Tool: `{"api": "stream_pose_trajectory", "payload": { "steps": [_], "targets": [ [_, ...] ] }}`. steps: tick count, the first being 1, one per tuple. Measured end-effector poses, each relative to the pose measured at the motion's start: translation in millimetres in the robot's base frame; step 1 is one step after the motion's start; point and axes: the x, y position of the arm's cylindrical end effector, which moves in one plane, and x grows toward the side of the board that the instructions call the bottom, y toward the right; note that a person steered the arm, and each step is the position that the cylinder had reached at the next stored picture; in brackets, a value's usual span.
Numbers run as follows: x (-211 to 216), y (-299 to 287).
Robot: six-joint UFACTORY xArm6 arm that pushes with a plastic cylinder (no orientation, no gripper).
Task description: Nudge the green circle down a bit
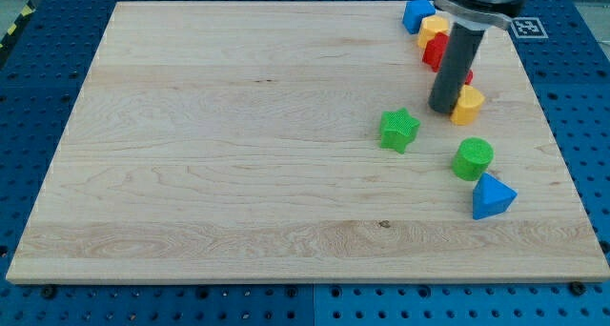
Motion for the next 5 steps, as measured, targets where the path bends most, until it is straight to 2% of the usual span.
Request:
{"api": "stream_pose_trajectory", "payload": {
  "steps": [2, 5],
  "targets": [
    [10, 17],
    [70, 29]
  ]
}}
